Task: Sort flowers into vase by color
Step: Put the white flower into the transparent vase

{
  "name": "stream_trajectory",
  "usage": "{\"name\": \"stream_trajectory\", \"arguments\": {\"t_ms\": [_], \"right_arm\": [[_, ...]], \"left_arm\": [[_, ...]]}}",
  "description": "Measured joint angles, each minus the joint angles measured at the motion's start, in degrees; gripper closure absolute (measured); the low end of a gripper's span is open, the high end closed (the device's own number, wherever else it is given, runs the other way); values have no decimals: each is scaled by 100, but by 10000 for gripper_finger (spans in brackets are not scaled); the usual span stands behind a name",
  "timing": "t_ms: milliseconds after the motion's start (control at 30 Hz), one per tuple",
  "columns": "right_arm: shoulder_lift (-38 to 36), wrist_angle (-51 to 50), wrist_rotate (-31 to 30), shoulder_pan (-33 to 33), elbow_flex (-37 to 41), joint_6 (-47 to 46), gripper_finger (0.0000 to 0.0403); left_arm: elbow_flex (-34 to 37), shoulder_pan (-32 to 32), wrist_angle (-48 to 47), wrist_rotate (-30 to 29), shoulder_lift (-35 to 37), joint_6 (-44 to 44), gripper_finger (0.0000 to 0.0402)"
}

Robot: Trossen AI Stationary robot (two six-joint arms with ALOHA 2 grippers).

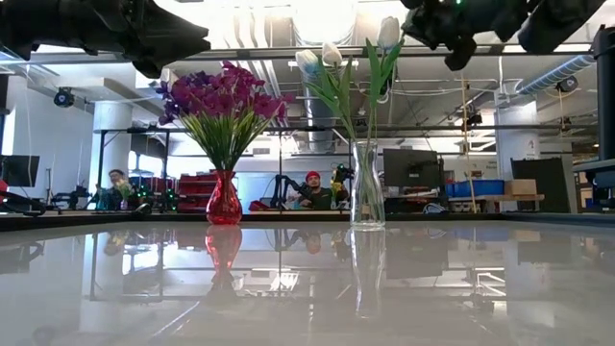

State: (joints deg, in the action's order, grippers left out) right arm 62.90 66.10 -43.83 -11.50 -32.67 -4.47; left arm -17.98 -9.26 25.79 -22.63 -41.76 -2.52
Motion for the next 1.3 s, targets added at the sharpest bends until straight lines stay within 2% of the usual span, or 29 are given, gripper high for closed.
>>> {"name": "stream_trajectory", "arguments": {"t_ms": [233,500,667,867,1300], "right_arm": [[337,149,917,-463,0,-213,386],[1265,1410,1186,-484,0,-65,386],[1589,1557,1259,-479,0,-17,382],[1638,1451,1258,-466,0,48,356],[1520,819,1255,-438,0,6,270]], "left_arm": [[0,0,4,-12,-2,0,253],[0,-2,31,-46,-25,39,253],[0,-2,30,-46,-83,109,253],[0,-2,41,-50,-170,213,253],[0,-2,43,-87,-302,392,253]]}}
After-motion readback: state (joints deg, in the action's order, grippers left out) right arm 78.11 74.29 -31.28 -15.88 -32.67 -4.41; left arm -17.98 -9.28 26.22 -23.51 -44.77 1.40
